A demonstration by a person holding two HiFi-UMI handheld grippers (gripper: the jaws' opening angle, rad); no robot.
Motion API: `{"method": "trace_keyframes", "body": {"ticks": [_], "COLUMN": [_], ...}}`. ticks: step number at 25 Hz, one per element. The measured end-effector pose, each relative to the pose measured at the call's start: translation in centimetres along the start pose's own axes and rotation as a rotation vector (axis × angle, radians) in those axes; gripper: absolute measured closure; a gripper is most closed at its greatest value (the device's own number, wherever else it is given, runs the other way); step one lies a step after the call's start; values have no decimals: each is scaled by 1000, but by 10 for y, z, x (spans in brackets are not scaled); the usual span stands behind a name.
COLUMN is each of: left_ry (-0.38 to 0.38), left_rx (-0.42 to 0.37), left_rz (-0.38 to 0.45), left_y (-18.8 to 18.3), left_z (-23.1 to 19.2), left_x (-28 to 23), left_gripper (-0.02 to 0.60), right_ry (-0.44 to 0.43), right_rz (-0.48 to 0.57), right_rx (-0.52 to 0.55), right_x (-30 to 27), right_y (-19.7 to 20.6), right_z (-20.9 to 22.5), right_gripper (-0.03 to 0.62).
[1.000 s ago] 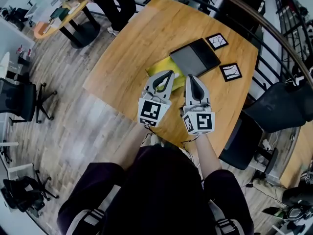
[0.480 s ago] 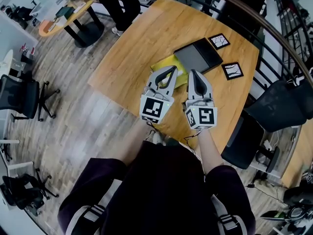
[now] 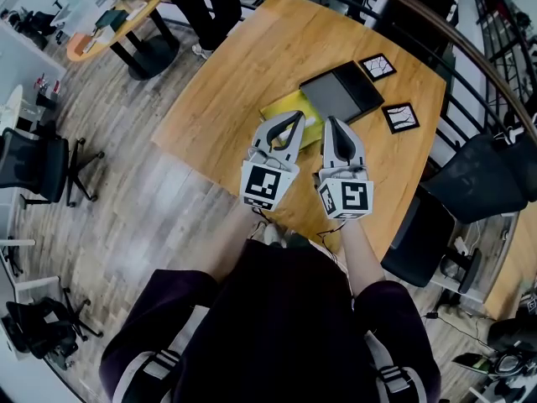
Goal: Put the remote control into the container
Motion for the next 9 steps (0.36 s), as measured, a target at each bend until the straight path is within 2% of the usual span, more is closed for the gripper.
{"method": "trace_keyframes", "body": {"ticks": [9], "left_ry": [6], "left_rx": [2], "left_rz": [-23], "left_y": [11], "left_z": [2], "left_x": [-2], "left_gripper": [571], "right_ry": [2], "right_rz": [-14], "right_rx": [2], "right_x": [2], "right_y": [8], "right_z": [3], "right_gripper": [576]}}
Point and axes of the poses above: the fingertips, and each gripper's own axes: x backward along the fingers, z to its right, y out of its underside, the point moved 1 cm from there along x, backward along the fingers, and after that the axes turned 9 degrees about x, right-handed, at the moved point
